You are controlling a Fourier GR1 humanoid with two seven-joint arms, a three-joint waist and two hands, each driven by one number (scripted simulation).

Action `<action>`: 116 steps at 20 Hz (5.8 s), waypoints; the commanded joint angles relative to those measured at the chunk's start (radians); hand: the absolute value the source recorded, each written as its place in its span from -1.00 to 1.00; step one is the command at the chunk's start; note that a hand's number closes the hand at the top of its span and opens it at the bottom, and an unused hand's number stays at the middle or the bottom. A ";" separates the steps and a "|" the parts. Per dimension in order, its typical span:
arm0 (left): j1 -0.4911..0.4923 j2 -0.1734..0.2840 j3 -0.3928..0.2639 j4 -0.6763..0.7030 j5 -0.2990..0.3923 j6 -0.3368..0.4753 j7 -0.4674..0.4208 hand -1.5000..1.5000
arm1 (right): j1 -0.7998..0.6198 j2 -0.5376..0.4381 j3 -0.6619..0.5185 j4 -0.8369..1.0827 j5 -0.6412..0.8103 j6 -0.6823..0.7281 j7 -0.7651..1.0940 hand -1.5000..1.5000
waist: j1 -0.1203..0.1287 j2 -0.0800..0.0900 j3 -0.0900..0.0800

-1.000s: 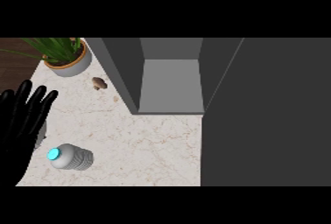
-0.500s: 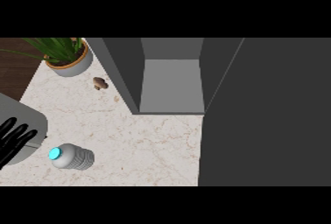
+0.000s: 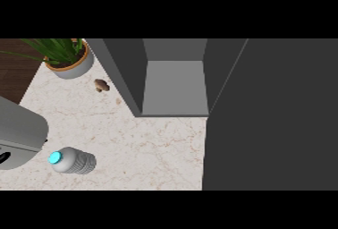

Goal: Pick up the bottled water, place it into the cabinet and close the cabinet

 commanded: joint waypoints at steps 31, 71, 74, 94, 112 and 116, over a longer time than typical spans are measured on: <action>-0.373 -0.205 0.013 0.895 -0.915 0.043 -0.679 -1.00 | 0.445 -0.049 0.060 -0.182 0.027 0.153 -0.260 -1.00 | -0.022 0.004 -0.003; -0.614 -0.445 -0.088 1.442 -0.775 0.416 -0.979 1.00 | 0.534 -0.048 0.087 -0.114 0.070 0.174 -0.394 -1.00 | -0.009 0.004 -0.002; -0.650 -0.502 -0.088 1.417 -0.711 0.508 -0.976 1.00 | 0.539 -0.058 0.085 -0.123 0.066 0.182 -0.391 -1.00 | -0.014 0.002 -0.001; -0.777 -0.508 -0.632 0.972 -0.398 1.039 -0.593 1.00 | 0.525 -0.055 0.024 -0.109 -0.012 0.197 -0.383 -1.00 | -0.009 0.000 0.001; -1.256 -0.508 -0.732 1.295 -0.250 1.390 -0.466 1.00 | 0.474 -0.047 -0.027 -0.085 -0.036 0.227 -0.393 -1.00 | -0.053 0.014 0.000; -1.364 -0.508 -0.685 1.449 -0.271 1.364 -0.439 1.00 | 0.480 -0.056 -0.072 -0.072 -0.055 0.250 -0.418 -1.00 | -0.058 0.016 0.000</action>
